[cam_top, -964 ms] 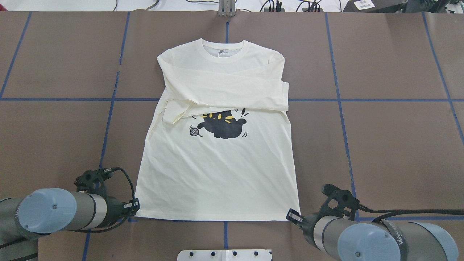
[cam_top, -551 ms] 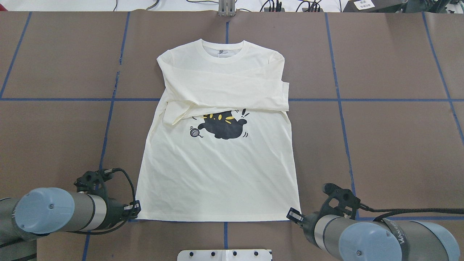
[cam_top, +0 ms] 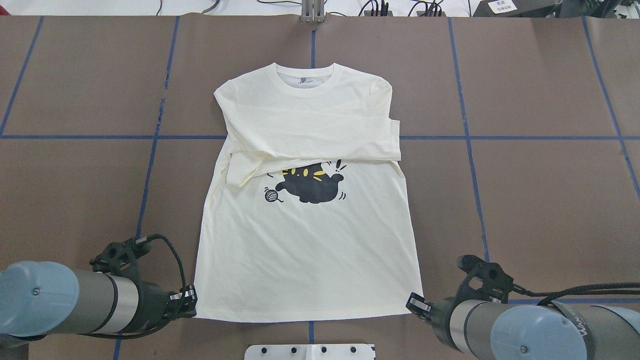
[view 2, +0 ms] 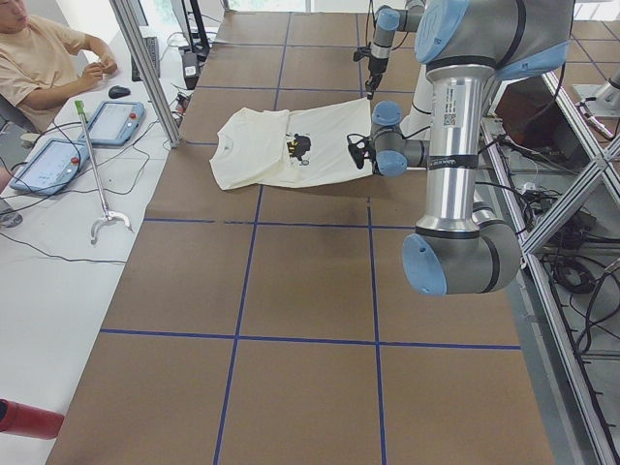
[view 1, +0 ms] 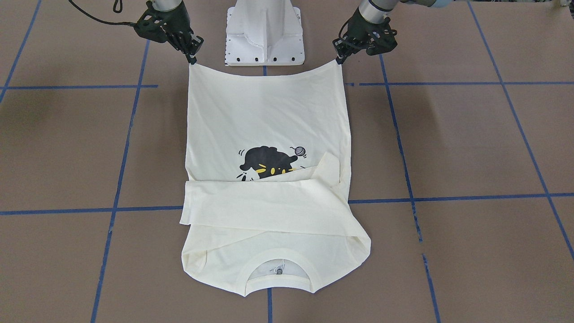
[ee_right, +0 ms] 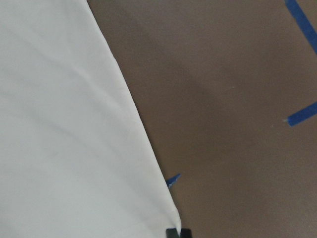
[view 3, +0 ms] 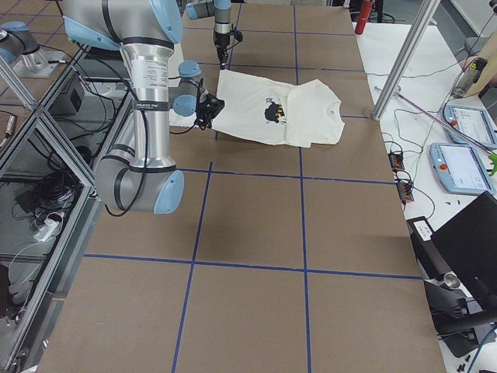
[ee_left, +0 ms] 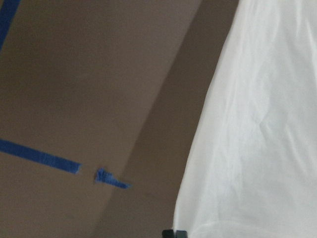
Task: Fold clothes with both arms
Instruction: 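Lift the hem with both grippers and fold it up onto the collar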
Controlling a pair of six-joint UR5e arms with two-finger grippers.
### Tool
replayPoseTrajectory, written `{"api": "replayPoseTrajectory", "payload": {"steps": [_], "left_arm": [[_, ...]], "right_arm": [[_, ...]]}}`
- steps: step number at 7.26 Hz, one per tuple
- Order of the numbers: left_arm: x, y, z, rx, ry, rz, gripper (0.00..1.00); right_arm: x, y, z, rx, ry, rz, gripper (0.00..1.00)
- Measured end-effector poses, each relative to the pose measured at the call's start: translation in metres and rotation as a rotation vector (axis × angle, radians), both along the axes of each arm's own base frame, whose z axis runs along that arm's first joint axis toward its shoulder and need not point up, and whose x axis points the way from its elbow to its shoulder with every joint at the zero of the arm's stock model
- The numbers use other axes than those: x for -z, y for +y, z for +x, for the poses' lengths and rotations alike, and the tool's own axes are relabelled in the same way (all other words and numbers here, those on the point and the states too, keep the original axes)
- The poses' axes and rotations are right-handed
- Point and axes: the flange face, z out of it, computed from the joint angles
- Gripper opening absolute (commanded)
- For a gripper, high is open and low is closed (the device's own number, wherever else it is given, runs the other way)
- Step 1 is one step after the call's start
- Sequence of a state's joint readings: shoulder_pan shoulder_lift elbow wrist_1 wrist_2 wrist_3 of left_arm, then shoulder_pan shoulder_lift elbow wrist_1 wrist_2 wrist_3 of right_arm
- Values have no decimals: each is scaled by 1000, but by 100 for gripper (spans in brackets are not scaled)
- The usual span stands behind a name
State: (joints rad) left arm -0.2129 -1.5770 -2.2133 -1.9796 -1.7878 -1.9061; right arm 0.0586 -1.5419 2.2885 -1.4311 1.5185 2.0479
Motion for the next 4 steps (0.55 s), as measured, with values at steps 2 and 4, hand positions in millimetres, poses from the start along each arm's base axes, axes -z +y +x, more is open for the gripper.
{"api": "replayPoseTrajectory", "payload": {"steps": [2,4], "left_arm": [[20,5,-10,12,32,-31,0],[27,-14,-14,3,33,78,0]], "right_arm": [[4,2,10,11,-2,-2,0],[16,-39,21,-60,-25,-4,0]]}}
